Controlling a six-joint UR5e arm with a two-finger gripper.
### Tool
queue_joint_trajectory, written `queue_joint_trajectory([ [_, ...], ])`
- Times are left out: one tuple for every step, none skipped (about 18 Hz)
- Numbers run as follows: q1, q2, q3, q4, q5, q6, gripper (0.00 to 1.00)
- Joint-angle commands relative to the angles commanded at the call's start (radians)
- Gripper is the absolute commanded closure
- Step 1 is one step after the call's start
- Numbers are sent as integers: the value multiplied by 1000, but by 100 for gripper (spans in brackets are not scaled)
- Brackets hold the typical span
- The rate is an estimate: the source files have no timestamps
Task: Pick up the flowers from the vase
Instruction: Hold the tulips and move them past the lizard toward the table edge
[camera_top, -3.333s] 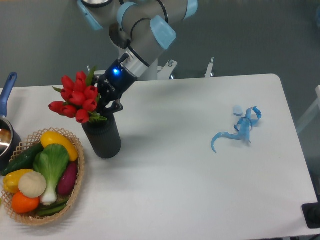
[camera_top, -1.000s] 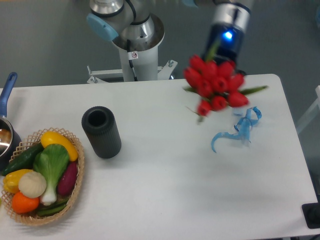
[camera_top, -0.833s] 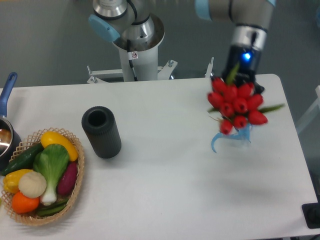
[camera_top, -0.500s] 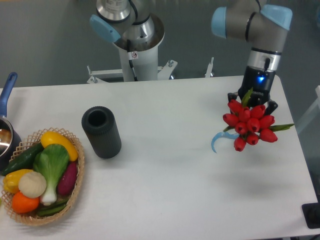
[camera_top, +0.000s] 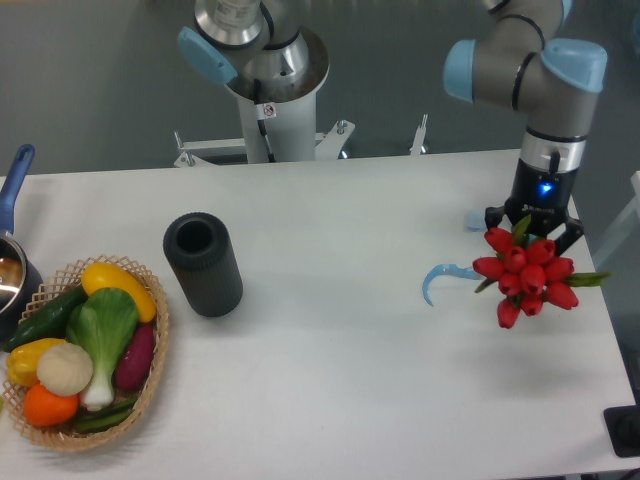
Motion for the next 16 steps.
queue_joint_trajectory([
  [-9, -9, 15, 0, 15, -23, 82],
  [-24, -20, 37, 0, 34, -38, 82],
  [-37, -31, 55, 0, 63, -46, 82],
  [-49, -41, 74, 0, 89, -49, 82],
  [-58, -51, 84, -2, 121, -49, 82],
  [-67, -58, 94, -3, 153, -49, 82],
  [-80, -63, 101, -5, 184, -51, 82],
  [-84, -71, 106, -6, 208, -51, 82],
  [-87, -77, 108, -8, 233, -46, 82],
  [-94, -81, 112, -8, 256, -42, 82],
  [-100, -90, 115, -9, 282, -40, 82],
  [-106, -94, 117, -8, 301, -40, 82],
  [-112, -97, 120, -8, 305, -40, 81],
  [-115, -101, 123, -9, 308, -39, 80],
  [-117, -104, 129, -11, 322, -36, 79],
  [-118, -107, 140, -29, 359, -22, 78],
])
